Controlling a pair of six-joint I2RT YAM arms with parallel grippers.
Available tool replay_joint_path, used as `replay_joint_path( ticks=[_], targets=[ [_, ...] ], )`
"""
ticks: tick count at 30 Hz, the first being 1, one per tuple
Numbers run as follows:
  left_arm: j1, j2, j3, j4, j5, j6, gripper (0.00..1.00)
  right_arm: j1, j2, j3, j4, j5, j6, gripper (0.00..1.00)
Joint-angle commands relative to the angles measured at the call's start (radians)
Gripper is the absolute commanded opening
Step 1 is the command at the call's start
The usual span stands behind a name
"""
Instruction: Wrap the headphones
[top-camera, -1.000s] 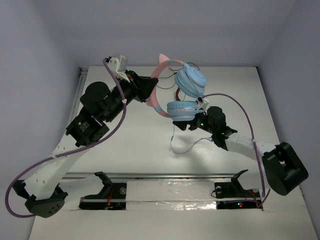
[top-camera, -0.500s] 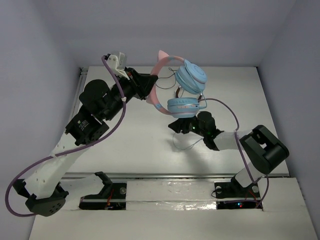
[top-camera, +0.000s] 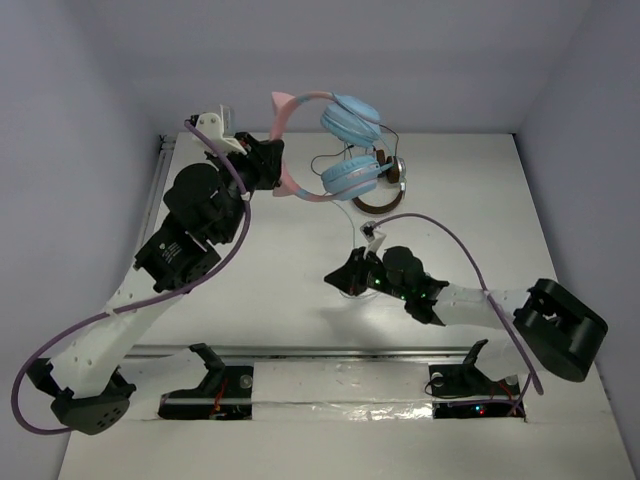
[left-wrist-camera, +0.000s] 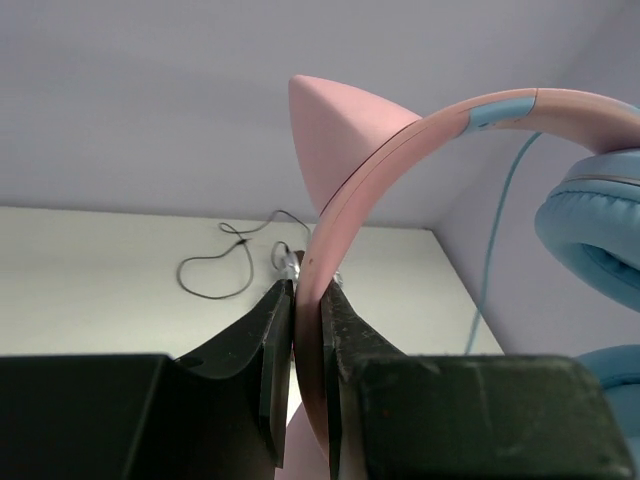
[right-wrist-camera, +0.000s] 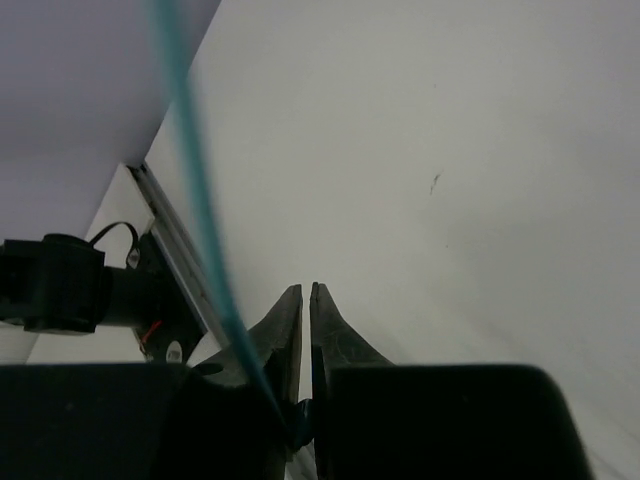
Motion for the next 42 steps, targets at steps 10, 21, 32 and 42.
replay_joint_path(
  ticks=[10, 21, 32, 42],
  targets=[
    [-0.001, -0.065, -0.380, 0.264, -0.548, -0.083, 0.00, 0.315, -0.212, 0.246, -0.789, 0.364, 0.005, 0.00],
    [-0.001, -0.022, -0.618, 0.293, -0.481, -0.182, 0.00, 0.475, -0.159, 0.674, -1.336, 0.565, -0.136, 0.00],
    [-0.109, 0.003, -0.725, 0.191, -0.312, -0.252, 0.00, 0.475, -0.076, 0.895, -1.438, 0.776, -0.314, 0.00],
    [-0.171, -0.049, -0.734, 0.024, -0.183, -0.271, 0.00, 0.441, -0.016, 0.918, -1.377, 0.924, -0.416, 0.00]
  ],
)
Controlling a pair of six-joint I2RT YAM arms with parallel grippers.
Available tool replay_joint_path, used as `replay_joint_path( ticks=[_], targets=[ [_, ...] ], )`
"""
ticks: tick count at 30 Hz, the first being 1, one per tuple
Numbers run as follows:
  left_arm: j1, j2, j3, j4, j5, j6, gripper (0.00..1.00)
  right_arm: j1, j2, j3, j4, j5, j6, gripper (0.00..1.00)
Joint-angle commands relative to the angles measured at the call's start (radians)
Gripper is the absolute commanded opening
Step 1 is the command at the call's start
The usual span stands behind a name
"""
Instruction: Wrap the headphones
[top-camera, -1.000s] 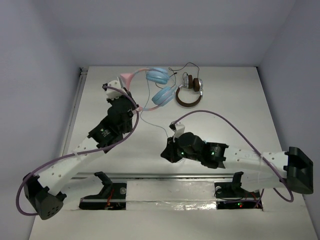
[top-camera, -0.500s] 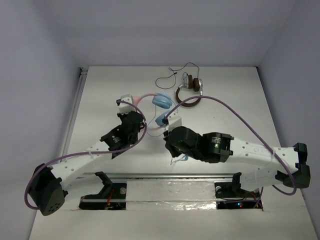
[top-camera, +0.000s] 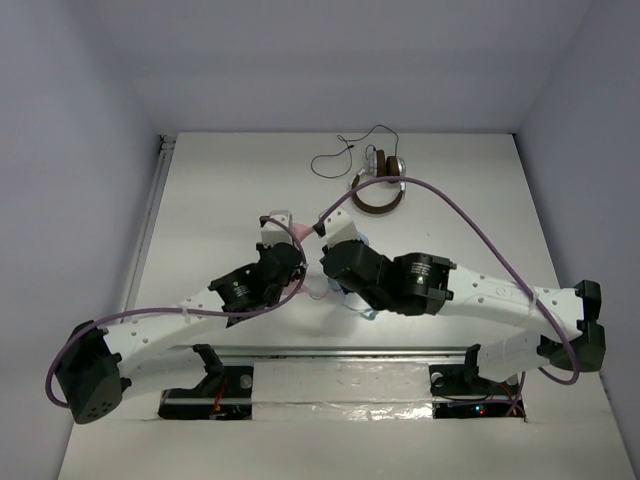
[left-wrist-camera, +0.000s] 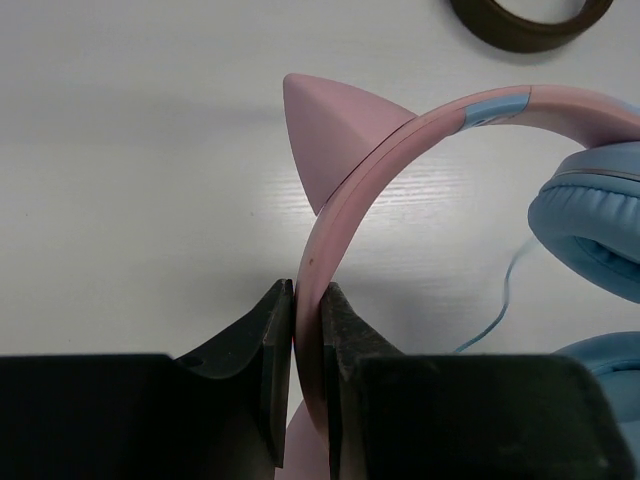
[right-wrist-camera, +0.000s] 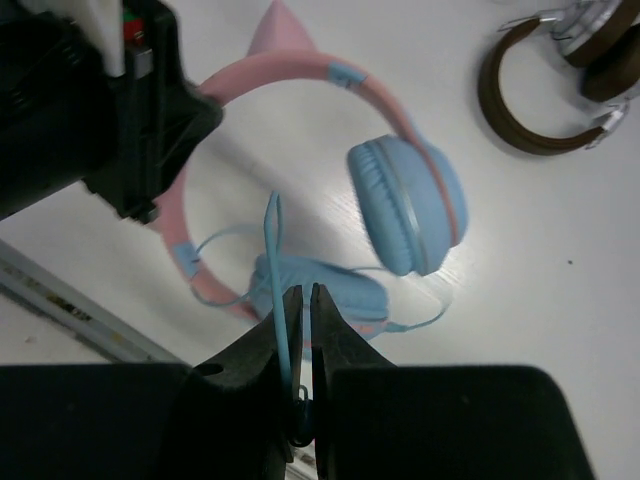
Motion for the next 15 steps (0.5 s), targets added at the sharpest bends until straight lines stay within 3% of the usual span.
replay_joint_path(
  ticks=[1, 7, 15],
  targets=[
    [-0.010, -0.062, 0.007, -0.037, 0.053, -0.049, 0.00, -0.025, 0.003, 0.018, 0.040, 0.126, -0.060, 0.00],
    [-0.028, -0.126, 0.005, -0.155, 0.098, -0.084, 0.00, -0.102, 0.000, 0.006, 0.078, 0.186, -0.117, 0.00],
    [-0.028, -0.158, 0.037, -0.175, 0.216, -0.020, 0.00, -0.196, -0.008, -0.042, 0.205, 0.132, -0.176, 0.00]
  ],
)
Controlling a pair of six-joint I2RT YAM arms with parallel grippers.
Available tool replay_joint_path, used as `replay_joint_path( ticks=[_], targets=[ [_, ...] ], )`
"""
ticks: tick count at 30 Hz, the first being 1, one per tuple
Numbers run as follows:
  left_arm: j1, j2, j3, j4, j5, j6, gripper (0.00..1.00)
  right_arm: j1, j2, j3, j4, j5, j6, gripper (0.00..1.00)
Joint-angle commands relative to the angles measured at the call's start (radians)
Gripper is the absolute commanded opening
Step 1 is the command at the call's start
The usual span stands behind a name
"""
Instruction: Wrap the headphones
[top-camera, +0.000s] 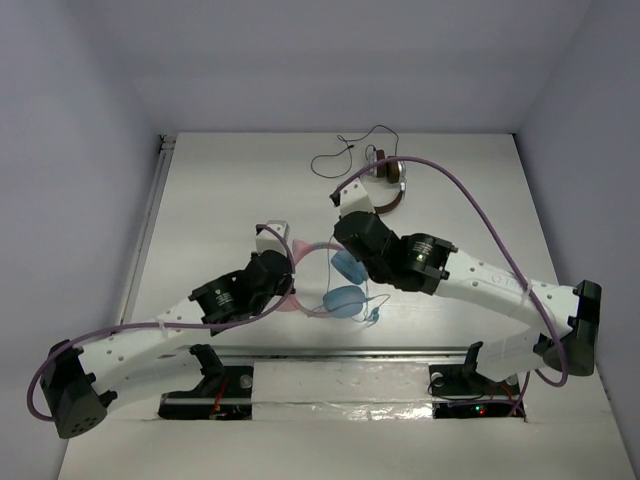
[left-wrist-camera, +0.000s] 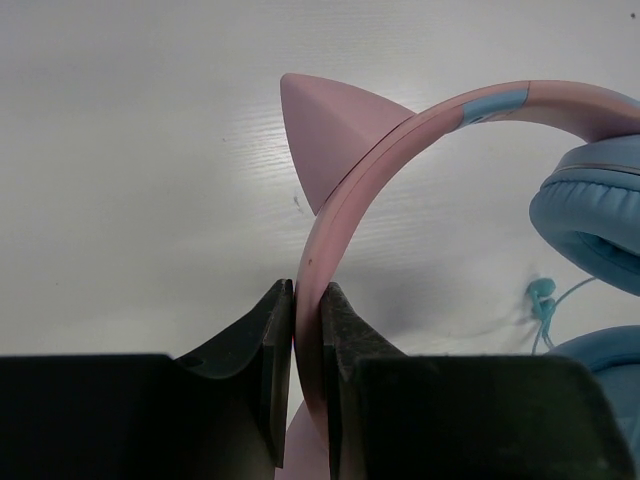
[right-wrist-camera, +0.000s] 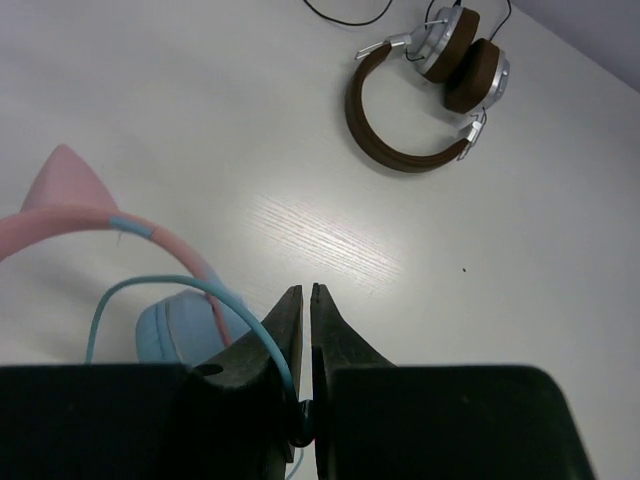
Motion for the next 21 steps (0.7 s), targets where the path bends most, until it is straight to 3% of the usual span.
replay_joint_path(
  ticks=[1, 4, 10, 13, 17, 21],
  targets=[
    [-0.002, -0.007, 0.037, 0.047, 0.088, 0.035, 0.00, -0.032, -0.017, -0.009, 0.117, 0.006, -0.057, 0.00],
    [-0.002, -0.004, 0.057, 0.030, 0.133, 0.050, 0.00, -0.042, -0.010, -0.001, 0.091, 0.018, -0.061, 0.00],
    [-0.002, -0.062, 0.134, -0.073, 0.050, 0.064, 0.00, -0.051, -0.108, -0.022, -0.013, -0.085, 0.007, 0.00],
    [-0.002, -0.070, 0.172, -0.077, 0.121, 0.125, 0.00, -0.068, -0.129, -0.072, -0.021, -0.061, 0.029, 0.00],
    [-0.002, -0.076, 0.203, -0.056, 0.303, 0.187, 0.00, -0.105, -0.151, -0.124, 0.068, -0.067, 0.021, 0.00],
    [0.018, -0.094, 0.255, -0.066, 0.339, 0.191, 0.00, -0.149, -0.198, -0.170, 0.212, -0.078, 0.012, 0.00]
  ],
)
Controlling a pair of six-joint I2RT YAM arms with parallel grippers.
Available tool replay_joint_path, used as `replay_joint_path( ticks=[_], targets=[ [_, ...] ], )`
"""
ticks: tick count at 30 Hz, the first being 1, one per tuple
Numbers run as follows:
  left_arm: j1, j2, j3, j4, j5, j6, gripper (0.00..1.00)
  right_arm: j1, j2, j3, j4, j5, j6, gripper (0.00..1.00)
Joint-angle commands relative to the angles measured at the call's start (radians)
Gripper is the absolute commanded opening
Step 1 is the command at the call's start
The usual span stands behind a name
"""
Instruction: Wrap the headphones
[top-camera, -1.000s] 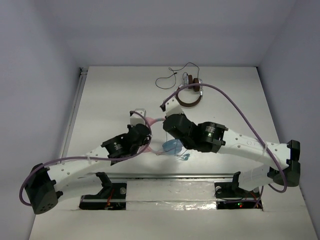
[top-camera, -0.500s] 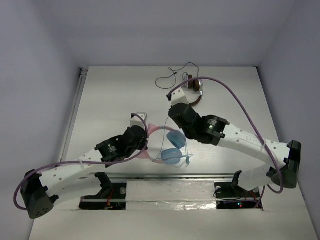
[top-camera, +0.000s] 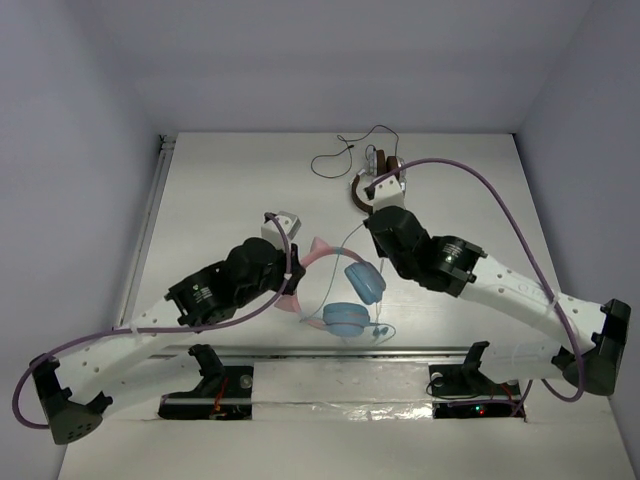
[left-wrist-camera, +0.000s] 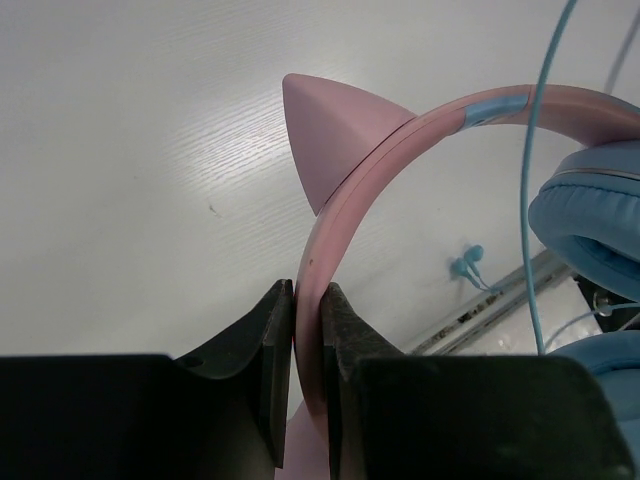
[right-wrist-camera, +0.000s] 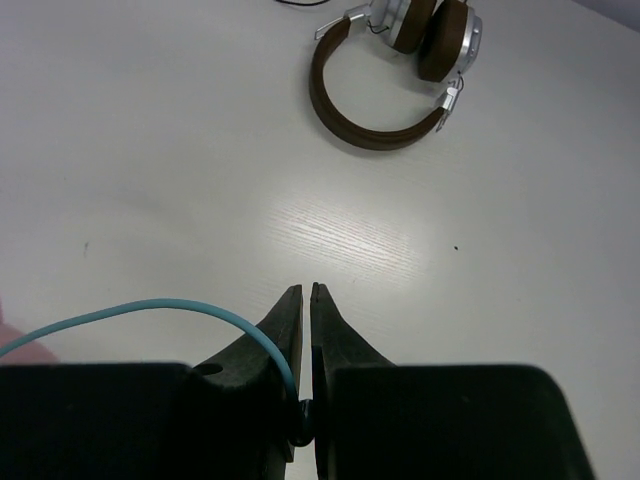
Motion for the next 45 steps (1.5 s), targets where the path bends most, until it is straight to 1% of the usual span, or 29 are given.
replay_joint_path(
  ticks=[1, 4, 8, 13, 15, 17, 22, 26, 34, 35, 37, 42, 45],
  targets=[
    [0.015, -0.045, 0.085, 0.061, 0.093, 0.015, 0.00, -0.031, -0.057, -0.028, 0.158, 0.000, 0.005, 0.00],
    [0.034, -0.059, 0.102, 0.076, 0.148, 0.013, 0.00, -0.031, -0.098, -0.052, 0.219, -0.003, 0.028, 0.00],
    [0.057, -0.075, 0.119, 0.093, 0.142, 0.001, 0.00, -0.031, -0.164, -0.123, 0.287, -0.011, 0.101, 0.00],
    [0.150, -0.075, 0.134, 0.118, 0.189, -0.011, 0.00, -0.031, -0.252, -0.241, 0.394, -0.042, 0.161, 0.00],
    [0.169, -0.083, 0.146, 0.147, 0.230, -0.011, 0.00, -0.031, -0.261, -0.279, 0.429, -0.060, 0.184, 0.00],
    [0.189, -0.083, 0.160, 0.159, 0.246, -0.011, 0.00, -0.031, -0.256, -0.318, 0.442, -0.078, 0.218, 0.00],
    [0.207, -0.057, 0.192, 0.199, 0.297, -0.008, 0.00, -0.031, -0.264, -0.399, 0.537, -0.147, 0.255, 0.00],
    [0.242, -0.065, 0.215, 0.245, 0.283, -0.033, 0.00, -0.031, -0.302, -0.462, 0.623, -0.227, 0.281, 0.00],
    [0.252, -0.045, 0.255, 0.293, 0.209, -0.071, 0.00, -0.031, -0.335, -0.566, 0.781, -0.353, 0.308, 0.00],
    [0.252, -0.045, 0.258, 0.297, 0.164, -0.073, 0.00, -0.031, -0.336, -0.576, 0.795, -0.365, 0.308, 0.00],
    [0.252, -0.046, 0.270, 0.300, 0.143, -0.073, 0.00, -0.031, -0.336, -0.602, 0.835, -0.388, 0.314, 0.00],
    [0.252, -0.022, 0.300, 0.268, 0.059, -0.047, 0.00, -0.031, -0.318, -0.623, 0.878, -0.402, 0.322, 0.00],
    [0.252, -0.019, 0.304, 0.273, 0.036, -0.033, 0.00, -0.031, -0.293, -0.629, 0.894, -0.407, 0.324, 0.00]
  ],
)
